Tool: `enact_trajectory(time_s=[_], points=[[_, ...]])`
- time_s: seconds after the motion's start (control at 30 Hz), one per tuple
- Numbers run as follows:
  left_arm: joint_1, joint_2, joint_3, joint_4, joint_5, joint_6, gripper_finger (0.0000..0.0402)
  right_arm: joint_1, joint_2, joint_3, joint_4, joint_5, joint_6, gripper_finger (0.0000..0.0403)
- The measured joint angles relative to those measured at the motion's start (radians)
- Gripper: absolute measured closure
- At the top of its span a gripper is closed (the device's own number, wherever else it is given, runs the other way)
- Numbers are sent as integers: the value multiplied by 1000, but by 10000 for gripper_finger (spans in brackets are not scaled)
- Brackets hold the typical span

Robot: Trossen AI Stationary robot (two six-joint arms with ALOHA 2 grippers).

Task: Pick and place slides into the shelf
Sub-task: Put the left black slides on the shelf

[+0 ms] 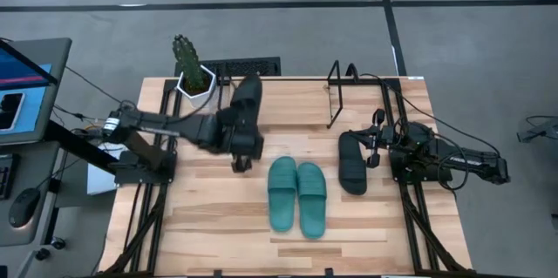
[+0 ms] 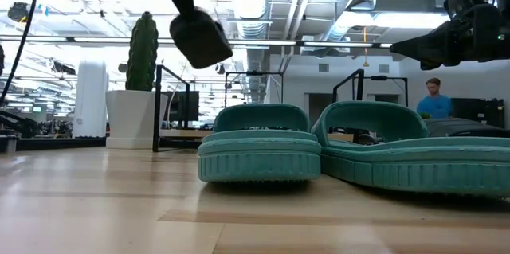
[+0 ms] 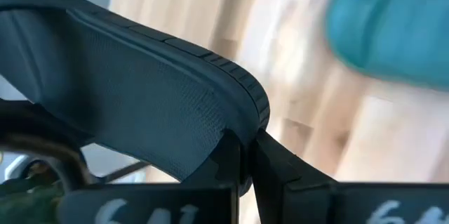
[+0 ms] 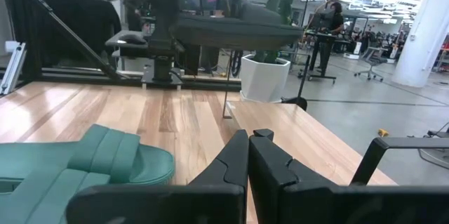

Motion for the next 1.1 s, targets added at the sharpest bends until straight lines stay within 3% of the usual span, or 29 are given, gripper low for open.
enact_trajectory(time_s=[0.23,0.5,0.7,1.1], points=[[134,2,0,24,0,107,401,0,0,0,0,0,0,403],[212,2,-5,16,-62,168,401,0,0,0,0,0,0,403],[214,31,-6,20,-92,199,401,0,0,0,0,0,0,403],[167,234,-7,57,-91,242,401,0,0,0,0,0,0,403]])
